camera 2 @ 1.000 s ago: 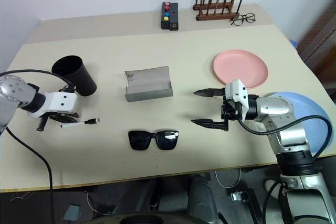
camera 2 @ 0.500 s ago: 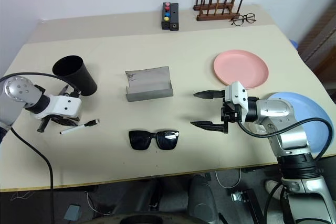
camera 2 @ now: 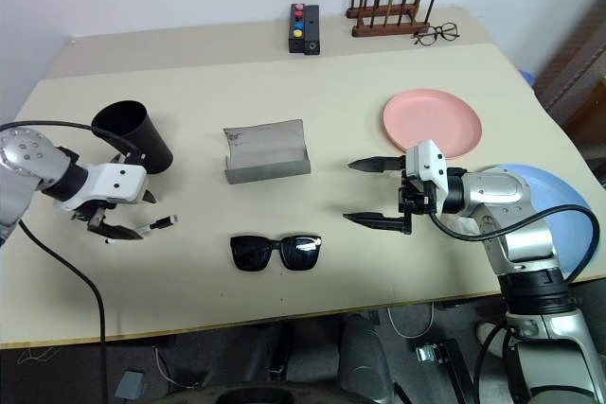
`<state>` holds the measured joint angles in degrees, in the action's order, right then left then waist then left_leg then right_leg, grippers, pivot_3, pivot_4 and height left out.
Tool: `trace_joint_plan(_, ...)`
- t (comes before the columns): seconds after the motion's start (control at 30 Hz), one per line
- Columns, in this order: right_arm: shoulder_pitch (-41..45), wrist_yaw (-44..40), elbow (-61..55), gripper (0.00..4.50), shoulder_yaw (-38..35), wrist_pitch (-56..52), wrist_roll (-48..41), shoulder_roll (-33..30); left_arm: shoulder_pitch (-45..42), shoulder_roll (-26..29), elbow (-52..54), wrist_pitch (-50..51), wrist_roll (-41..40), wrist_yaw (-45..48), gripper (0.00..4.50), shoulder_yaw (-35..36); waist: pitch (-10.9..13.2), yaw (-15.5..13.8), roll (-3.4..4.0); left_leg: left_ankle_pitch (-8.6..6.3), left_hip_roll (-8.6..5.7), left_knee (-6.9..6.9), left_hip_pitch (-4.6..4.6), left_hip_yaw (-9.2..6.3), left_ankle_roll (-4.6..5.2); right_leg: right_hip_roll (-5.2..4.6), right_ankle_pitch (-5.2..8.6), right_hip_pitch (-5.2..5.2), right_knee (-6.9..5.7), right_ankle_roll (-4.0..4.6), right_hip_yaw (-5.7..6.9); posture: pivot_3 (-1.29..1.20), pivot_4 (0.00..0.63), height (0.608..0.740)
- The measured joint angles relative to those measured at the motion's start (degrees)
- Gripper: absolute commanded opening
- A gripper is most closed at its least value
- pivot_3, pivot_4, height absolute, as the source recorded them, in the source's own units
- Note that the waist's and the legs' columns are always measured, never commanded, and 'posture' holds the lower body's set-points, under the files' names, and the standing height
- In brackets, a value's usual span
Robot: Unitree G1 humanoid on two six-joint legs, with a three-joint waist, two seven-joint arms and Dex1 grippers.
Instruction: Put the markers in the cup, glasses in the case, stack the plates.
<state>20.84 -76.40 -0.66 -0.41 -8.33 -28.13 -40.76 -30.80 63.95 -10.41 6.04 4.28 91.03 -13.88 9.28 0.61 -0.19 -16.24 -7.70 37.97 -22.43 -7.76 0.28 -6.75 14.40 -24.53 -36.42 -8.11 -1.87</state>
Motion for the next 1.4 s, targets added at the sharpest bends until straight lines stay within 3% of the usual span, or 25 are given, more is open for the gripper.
trace_joint_plan(0.33,0.39,-0.32,0.89,4.50,0.19,0.07,0.43,0.59,5.65,4.57,4.82,2.61,0.28,-0.87,4.46,0.56,0.01,0.12,0.01,-0.01,0.00,-0.02,0.00,0.00,0.01,0.00,0.00,-0.01,0.00,0.00,0.00,0.00,0.150,0.740)
trace_joint_plan(0.63,0.36,0.51,-0.65,4.50,0.19,-1.30,0.34,0.59,7.98,4.14,6.38,8.71,5.65,-7.20,4.46,-0.49,0.01,0.00,0.01,-0.02,0.00,-0.02,0.00,0.01,0.02,-0.01,0.00,0.00,0.00,0.00,0.00,0.00,0.150,0.740)
trace_joint_plan(1.37,-1.65,-2.22,-1.47,4.50,0.05,-1.89,-0.51,0.05,8.08,2.84,9.40,14.37,7.12,-7.74,4.46,-0.99,-0.09,-0.20,0.18,-0.14,-0.01,-0.01,0.05,0.00,0.24,-0.02,0.00,0.04,-0.04,0.00,0.00,0.00,0.150,0.740)
trace_joint_plan(1.4,-1.65,-2.28,-1.46,4.50,0.05,-1.82,-0.51,0.05,8.10,2.79,9.40,14.37,7.12,-7.83,4.22,-0.97,-0.10,-0.21,0.20,-0.14,-0.01,-0.01,0.05,0.00,0.24,-0.02,0.00,0.05,-0.04,0.00,0.00,0.00,0.150,0.740)
